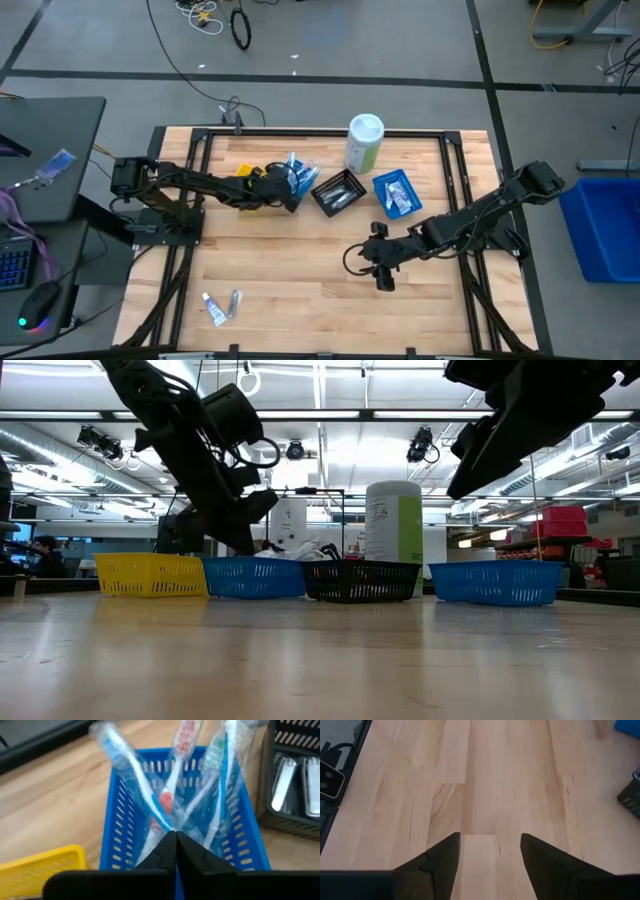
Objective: Pick & Place Travel size toiletries
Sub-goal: Put the blue toothbrush into the left blue basket
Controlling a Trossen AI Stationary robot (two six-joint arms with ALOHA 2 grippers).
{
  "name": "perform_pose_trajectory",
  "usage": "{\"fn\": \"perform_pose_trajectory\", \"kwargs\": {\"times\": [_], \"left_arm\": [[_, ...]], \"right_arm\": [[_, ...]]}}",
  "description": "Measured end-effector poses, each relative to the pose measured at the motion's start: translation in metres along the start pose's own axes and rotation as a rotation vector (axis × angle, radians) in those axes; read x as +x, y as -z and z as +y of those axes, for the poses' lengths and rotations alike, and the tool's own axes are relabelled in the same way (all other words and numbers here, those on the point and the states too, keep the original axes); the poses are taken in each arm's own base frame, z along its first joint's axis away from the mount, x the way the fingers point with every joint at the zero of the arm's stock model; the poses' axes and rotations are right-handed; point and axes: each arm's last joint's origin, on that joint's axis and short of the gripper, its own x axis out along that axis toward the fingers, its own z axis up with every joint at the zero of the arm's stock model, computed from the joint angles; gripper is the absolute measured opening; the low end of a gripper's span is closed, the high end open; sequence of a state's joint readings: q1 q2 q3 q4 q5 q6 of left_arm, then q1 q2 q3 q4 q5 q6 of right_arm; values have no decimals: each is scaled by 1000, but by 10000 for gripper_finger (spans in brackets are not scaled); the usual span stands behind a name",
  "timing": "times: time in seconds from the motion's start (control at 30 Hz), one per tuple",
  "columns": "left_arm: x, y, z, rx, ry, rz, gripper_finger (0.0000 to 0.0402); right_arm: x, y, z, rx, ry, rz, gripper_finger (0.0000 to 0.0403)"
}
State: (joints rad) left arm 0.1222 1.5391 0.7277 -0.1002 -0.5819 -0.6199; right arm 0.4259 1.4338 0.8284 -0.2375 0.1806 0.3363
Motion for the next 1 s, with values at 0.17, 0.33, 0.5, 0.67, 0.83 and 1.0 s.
{"fn": "perform_pose_trajectory", "kwargs": {"times": [0.17, 0.33, 0.5, 0.67, 0.83, 1.0], "left_arm": [[2, -1, 2, -9, 35, 36, 7], [2, 1, 4, 7, 27, 59, 6], [4, 9, 6, 9, 43, 102, 4], [6, 21, 13, -2, 20, 138, 6], [3, 16, 8, 70, 42, 118, 6], [-3, 10, -4, 178, 82, 93, 7]], "right_arm": [[0, 0, 0, 1, -1, -3, 205], [0, 0, 0, 1, -1, -3, 196], [0, 0, 0, 1, -1, -3, 196], [0, 0, 0, 22, -1, -2, 203], [0, 0, 0, 21, -1, -2, 215], [0, -1, -1, 33, 5, -4, 226]]}}
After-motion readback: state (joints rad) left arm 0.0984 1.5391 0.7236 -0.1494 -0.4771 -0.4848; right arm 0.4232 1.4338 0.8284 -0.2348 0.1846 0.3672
